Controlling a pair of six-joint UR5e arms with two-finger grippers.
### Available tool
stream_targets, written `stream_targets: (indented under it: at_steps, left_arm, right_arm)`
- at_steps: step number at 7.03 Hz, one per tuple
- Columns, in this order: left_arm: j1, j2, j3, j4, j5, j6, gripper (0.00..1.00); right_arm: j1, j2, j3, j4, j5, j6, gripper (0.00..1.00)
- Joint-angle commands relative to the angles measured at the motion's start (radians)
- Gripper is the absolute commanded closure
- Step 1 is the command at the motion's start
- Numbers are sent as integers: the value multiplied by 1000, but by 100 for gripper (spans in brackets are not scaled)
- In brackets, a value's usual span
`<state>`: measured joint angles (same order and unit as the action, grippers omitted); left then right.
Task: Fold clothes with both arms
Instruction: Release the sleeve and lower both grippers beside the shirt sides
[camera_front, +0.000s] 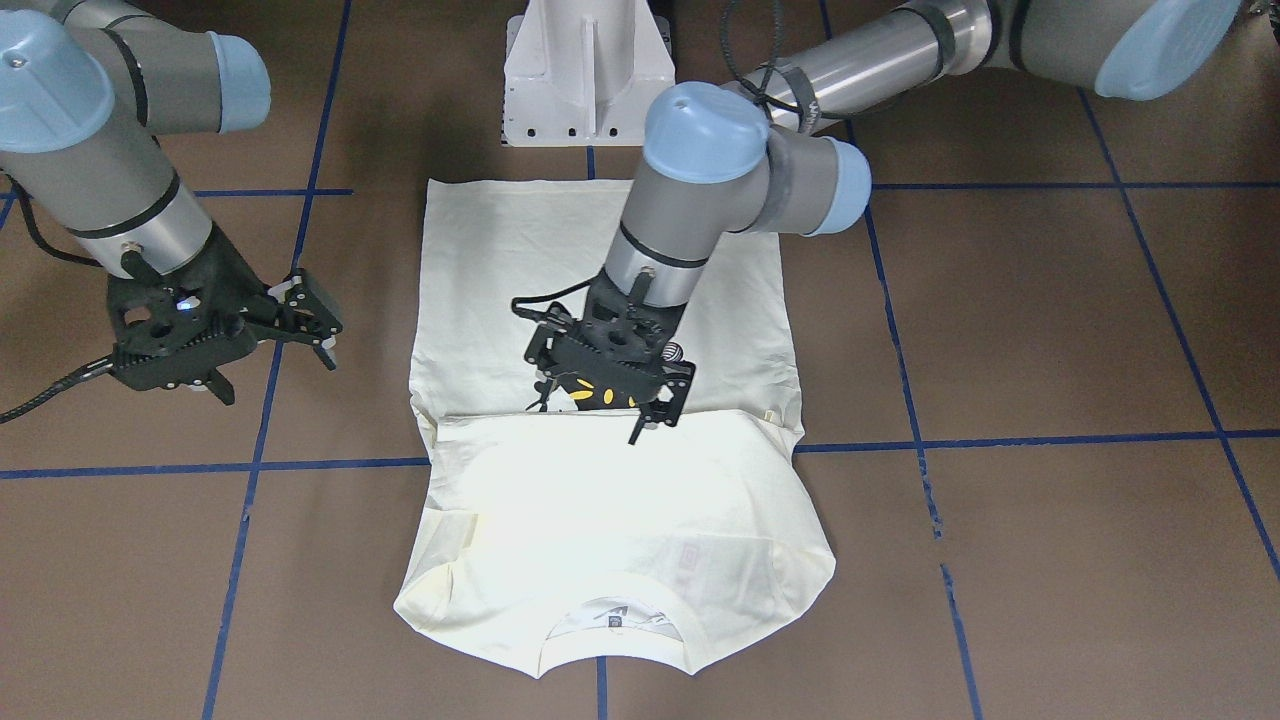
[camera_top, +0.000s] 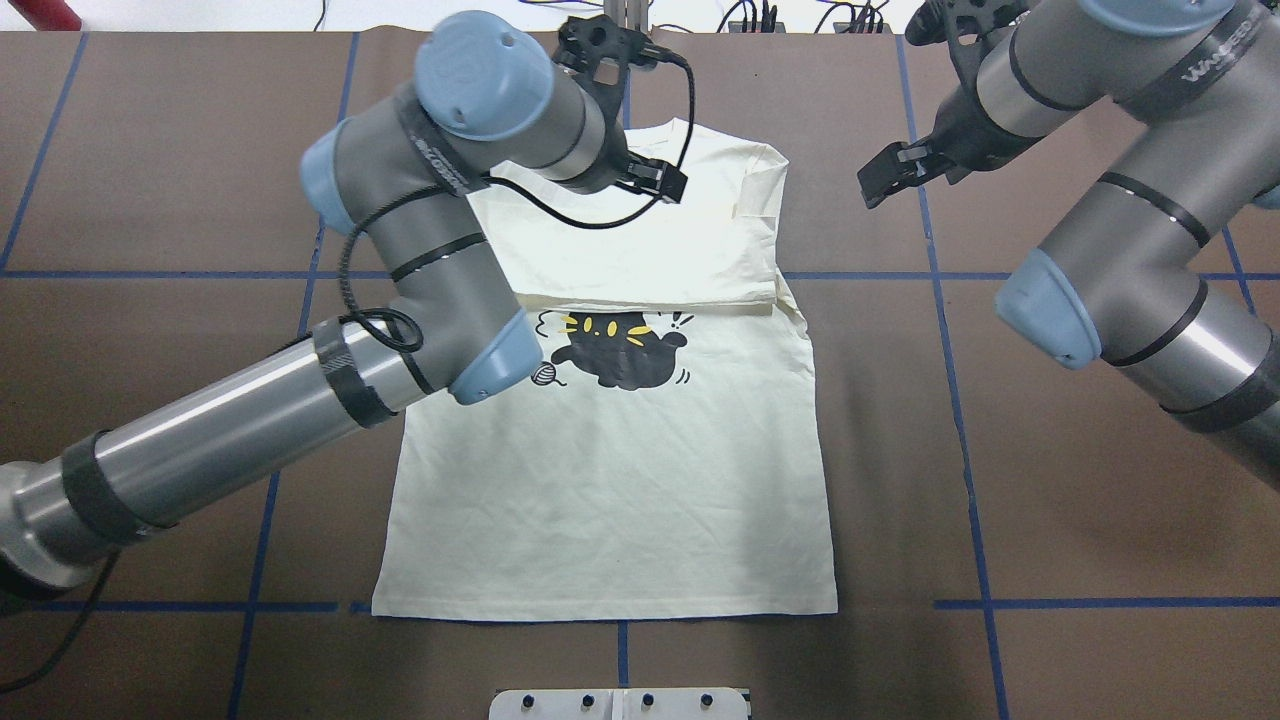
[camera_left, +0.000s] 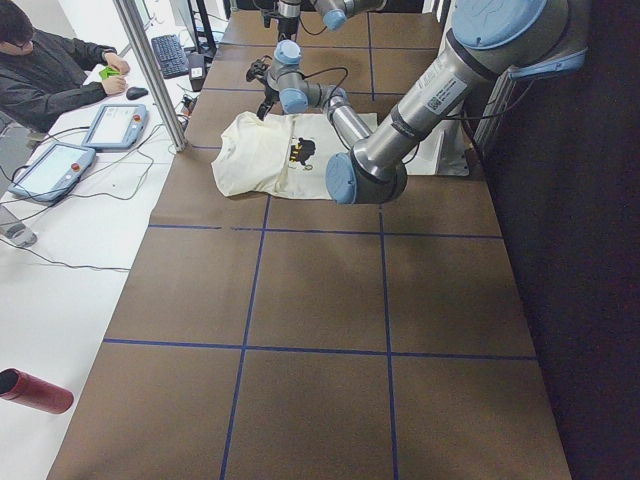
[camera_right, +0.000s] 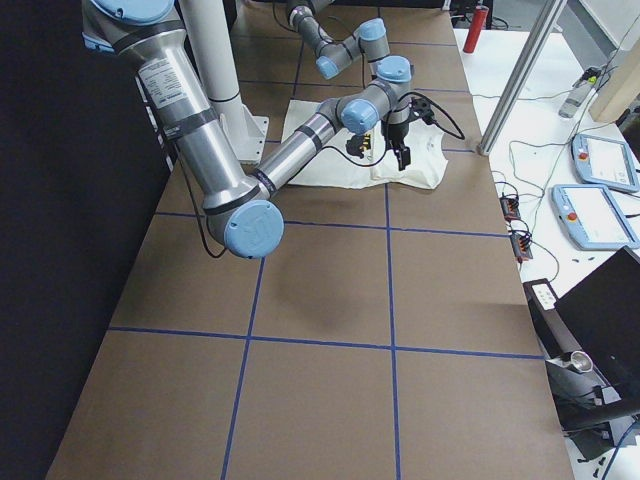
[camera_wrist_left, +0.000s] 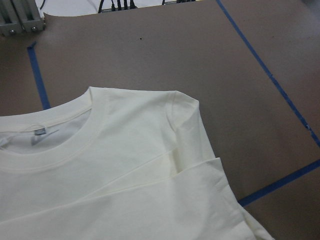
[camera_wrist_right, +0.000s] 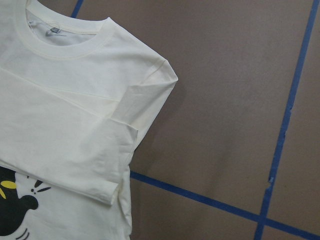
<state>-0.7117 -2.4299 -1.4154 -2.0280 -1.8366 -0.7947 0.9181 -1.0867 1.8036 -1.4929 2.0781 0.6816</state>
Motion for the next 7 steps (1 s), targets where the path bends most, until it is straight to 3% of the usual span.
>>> stream_targets:
  at_steps: [1, 2, 3, 5, 6, 7]
  left_arm:
    - [-28, 218, -243, 18, -10, 22, 0]
    - [-26, 345, -352, 21, -10, -7, 0]
    - [-11, 470, -482, 17, -6, -187, 0]
    - [105, 590, -646, 12, 31, -494, 0]
    - [182, 624, -671, 11, 96, -606, 9]
    - [258, 646, -674, 9, 147, -729, 29]
  right_arm:
    - [-89, -18, 73, 22, -59, 244, 0]
    - [-187, -62, 161, 22, -164, 406, 0]
    - [-285, -138, 275, 23, -247, 517, 0]
    - [-452, -260, 435, 69, -358, 768, 2]
    - [-523, -321, 456, 141, -415, 877, 4]
    - [-629, -356, 471, 158, -553, 983, 5]
